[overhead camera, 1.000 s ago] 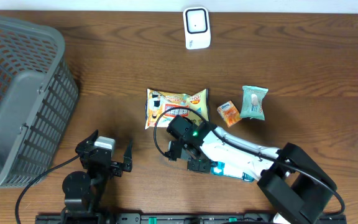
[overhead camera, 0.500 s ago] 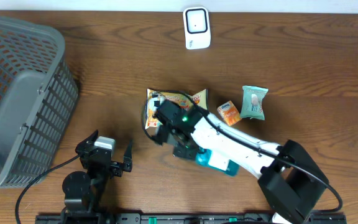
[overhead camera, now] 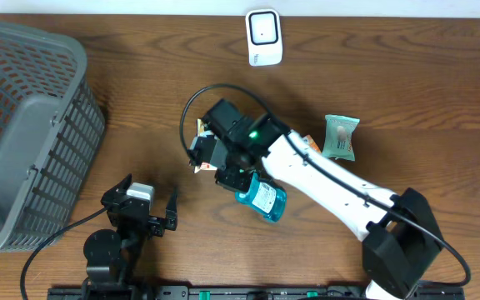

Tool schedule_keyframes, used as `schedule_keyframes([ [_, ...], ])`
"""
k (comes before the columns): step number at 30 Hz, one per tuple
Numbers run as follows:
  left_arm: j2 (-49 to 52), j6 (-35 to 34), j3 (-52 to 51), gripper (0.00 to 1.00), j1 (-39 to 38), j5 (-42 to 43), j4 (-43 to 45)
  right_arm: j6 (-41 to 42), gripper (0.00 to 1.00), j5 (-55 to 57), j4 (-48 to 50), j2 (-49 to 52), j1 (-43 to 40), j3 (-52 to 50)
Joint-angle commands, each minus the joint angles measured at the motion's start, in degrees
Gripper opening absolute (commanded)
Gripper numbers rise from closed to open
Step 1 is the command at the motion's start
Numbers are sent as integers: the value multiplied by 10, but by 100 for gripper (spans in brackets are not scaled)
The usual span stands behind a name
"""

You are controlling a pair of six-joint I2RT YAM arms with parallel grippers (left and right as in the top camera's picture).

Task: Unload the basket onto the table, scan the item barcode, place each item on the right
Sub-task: 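Lift the mouthwash bottle with the right gripper toward the scanner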

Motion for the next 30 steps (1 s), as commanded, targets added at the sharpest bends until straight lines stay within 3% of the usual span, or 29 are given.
schedule_keyframes([
  [1,-3,10,-8,97,3,7,-15,9,1,-66,0,-40,-21,25],
  [20,-3,10,-8,98,3,7,-15,47,2,28,48,-91,-59,23],
  [23,-3,10,-8,98,3,7,-15,114,2,69,70,-90,-59,10],
  [30,-3,10,-8,98,3,7,-15,394,7,231,87,-90,-59,-2],
])
